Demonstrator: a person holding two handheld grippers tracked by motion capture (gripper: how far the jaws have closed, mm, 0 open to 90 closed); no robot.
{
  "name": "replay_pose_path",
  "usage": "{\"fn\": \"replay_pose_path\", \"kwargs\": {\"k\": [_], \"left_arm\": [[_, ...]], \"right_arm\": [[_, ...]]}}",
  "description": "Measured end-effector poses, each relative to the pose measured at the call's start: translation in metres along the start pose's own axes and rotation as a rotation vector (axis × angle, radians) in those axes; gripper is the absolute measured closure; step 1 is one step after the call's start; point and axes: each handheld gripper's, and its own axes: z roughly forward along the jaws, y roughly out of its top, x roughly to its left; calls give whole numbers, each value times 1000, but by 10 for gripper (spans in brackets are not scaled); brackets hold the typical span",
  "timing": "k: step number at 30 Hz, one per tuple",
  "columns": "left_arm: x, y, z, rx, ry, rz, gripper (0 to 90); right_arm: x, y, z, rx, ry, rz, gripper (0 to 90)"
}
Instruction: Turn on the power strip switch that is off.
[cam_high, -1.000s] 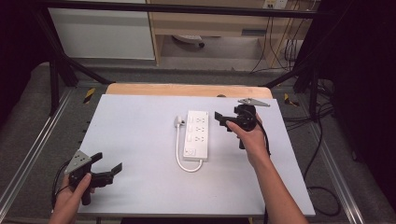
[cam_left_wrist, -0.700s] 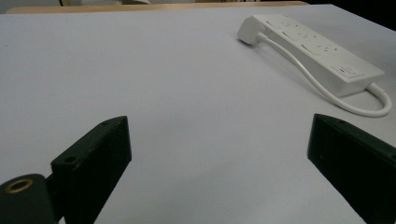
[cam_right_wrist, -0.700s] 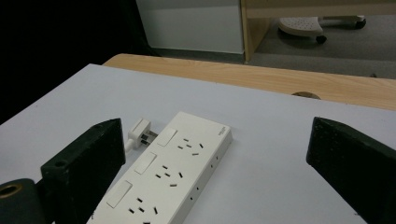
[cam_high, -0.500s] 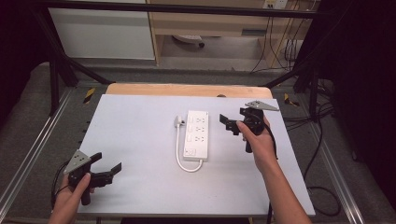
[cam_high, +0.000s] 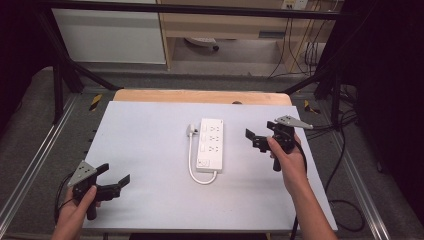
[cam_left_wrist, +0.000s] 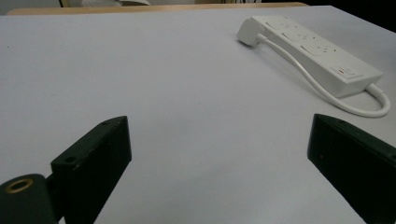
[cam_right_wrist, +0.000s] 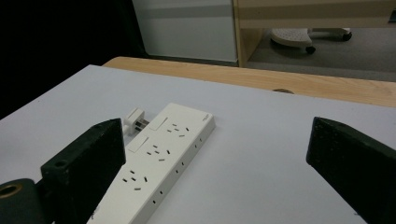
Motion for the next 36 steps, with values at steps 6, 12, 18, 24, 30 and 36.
{"fn": "replay_pose_path", "kwargs": {"k": [6, 12, 18, 24, 30, 36], "left_arm": [[0, 0, 0, -2, -1, -2, 63], [0, 0, 0, 2, 0, 3, 63], [0, 0, 0, 5, 2, 2, 63], [0, 0, 0, 6, 2, 4, 62], [0, -1, 1, 8, 2, 4, 63], [0, -1, 1, 8, 3, 4, 63]], "right_arm": [[-5, -11, -14, -11, -13, -9, 49], [-10, -23, -27, -17, -26, -3, 47], [-16, -36, -37, -17, -37, 10, 44], [-21, -47, -46, -15, -50, 21, 44], [-23, -57, -53, -8, -58, 26, 44], [-23, -66, -60, 15, -66, 9, 44]]}}
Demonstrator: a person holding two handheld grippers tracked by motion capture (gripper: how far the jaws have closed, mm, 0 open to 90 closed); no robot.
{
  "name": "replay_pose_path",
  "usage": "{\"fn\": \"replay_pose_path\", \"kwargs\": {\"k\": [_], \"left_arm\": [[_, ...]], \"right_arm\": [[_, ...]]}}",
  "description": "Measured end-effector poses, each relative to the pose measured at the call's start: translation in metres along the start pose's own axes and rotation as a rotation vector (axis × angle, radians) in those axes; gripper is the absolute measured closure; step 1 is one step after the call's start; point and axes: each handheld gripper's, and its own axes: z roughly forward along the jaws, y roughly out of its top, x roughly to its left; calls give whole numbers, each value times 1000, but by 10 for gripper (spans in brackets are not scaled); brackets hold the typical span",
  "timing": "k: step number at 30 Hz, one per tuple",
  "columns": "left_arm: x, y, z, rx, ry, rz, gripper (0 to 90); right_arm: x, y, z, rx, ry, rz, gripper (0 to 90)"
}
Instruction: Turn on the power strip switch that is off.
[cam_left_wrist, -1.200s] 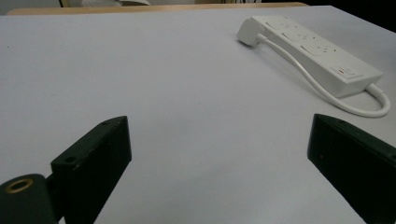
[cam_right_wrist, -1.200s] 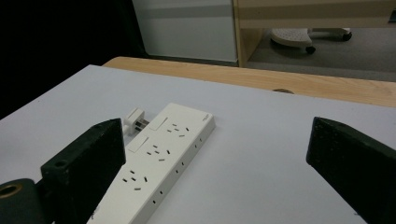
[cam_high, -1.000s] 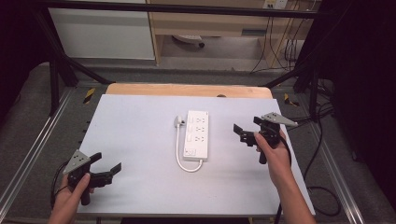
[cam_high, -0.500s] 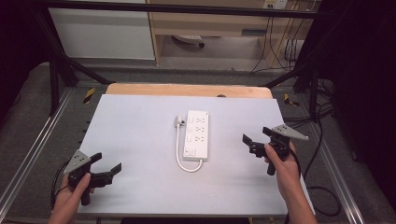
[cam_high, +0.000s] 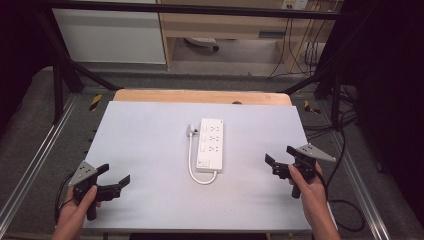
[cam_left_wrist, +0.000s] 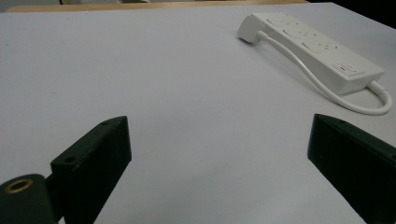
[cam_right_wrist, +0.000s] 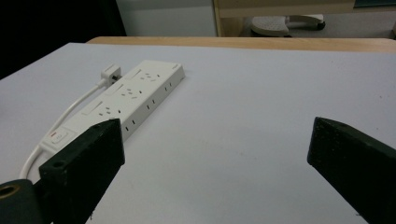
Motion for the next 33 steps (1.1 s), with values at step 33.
{"fn": "replay_pose_path", "kwargs": {"k": [33], "left_arm": [[-4, 1, -2, -7, -15, 6, 62]], "right_arm": [[23, -48, -3, 169, 29, -95, 39]]}}
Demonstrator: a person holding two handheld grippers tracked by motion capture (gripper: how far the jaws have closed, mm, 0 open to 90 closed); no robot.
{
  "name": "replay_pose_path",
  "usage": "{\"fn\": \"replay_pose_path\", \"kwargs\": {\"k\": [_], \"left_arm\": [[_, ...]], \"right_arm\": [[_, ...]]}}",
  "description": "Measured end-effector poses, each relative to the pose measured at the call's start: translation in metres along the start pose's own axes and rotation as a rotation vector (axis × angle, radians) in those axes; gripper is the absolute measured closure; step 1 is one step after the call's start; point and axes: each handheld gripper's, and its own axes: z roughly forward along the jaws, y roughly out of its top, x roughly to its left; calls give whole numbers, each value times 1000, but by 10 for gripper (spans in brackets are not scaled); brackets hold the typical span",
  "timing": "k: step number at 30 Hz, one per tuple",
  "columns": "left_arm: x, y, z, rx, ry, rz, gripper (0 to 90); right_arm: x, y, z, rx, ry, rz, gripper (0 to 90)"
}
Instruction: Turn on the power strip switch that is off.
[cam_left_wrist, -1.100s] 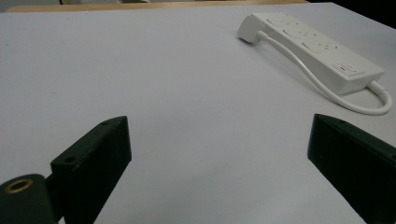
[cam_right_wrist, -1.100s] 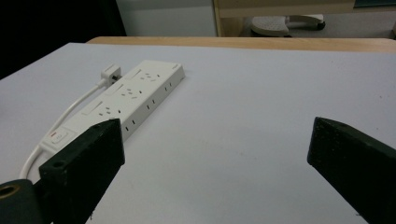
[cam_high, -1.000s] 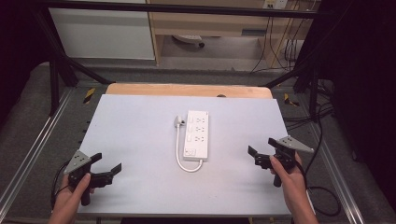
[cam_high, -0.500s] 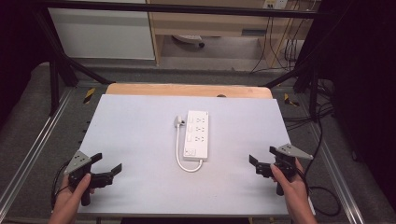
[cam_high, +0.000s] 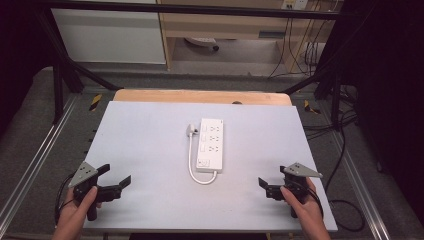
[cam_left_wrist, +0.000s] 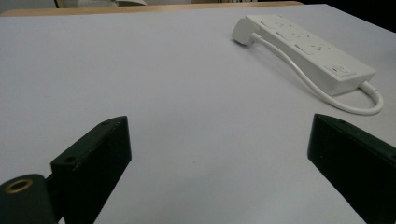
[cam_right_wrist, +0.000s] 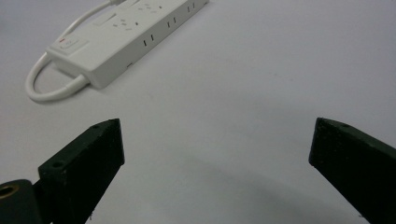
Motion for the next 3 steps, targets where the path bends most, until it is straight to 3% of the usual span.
{"fn": "replay_pose_path", "kwargs": {"k": [3], "left_arm": [[0, 0, 0, 0, 0, 1, 63]], "right_arm": [[2, 0, 3, 6, -1, -18, 38]]}}
